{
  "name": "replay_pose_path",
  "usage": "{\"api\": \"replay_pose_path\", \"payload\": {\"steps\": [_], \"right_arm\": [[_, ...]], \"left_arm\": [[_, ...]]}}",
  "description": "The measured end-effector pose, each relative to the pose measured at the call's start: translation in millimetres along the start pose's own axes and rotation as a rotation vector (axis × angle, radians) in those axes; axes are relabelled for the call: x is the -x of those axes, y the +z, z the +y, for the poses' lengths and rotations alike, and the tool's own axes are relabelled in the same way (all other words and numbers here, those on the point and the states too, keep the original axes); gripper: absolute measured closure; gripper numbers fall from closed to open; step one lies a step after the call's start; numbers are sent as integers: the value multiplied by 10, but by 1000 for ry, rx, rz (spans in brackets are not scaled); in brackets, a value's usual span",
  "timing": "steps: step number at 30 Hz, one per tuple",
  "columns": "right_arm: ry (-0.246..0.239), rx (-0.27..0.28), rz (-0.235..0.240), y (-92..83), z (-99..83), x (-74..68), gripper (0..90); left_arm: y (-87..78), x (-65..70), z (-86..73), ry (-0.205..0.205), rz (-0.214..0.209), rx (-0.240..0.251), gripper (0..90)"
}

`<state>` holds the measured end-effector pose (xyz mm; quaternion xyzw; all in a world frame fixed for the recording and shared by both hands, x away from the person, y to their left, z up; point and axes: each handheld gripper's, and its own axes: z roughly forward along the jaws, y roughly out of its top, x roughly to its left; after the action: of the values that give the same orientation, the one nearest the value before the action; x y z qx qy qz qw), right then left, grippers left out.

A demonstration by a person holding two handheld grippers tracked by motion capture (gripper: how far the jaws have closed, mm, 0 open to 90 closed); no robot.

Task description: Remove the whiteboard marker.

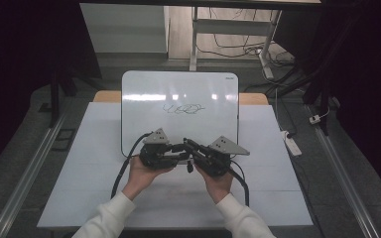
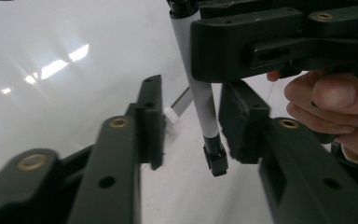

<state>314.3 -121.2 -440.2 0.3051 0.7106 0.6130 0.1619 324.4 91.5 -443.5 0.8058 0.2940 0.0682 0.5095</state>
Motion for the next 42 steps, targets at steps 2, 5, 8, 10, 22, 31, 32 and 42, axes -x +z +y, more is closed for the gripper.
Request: {"api": "replay_pose_path", "payload": {"steps": [2,5,8,10,22,31,32,42], "right_arm": [[1,-1,2,1,0,-6,808],[10,-1,10,10,-7,-23,807],[8,-1,12,9,-8,-27,807],[11,-9,29,9,1,-17,801],[-104,-122,246,-220,83,440,551],[-174,-312,389,-87,-78,513,461],[-185,-329,399,-69,-93,499,460],[-214,-394,492,32,-165,401,547]], "left_arm": [[2,-1,-1,0,-6,1,656],[14,-2,-7,5,-24,-9,763],[-5,-42,-13,-11,-29,-15,813],[-15,-59,-18,-16,-45,-20,818],[-156,-128,-21,42,-105,-61,821],[-137,-125,-6,67,-181,-85,821],[-133,-124,-2,69,-192,-87,821],[-61,-71,20,102,-254,-92,820]]}}
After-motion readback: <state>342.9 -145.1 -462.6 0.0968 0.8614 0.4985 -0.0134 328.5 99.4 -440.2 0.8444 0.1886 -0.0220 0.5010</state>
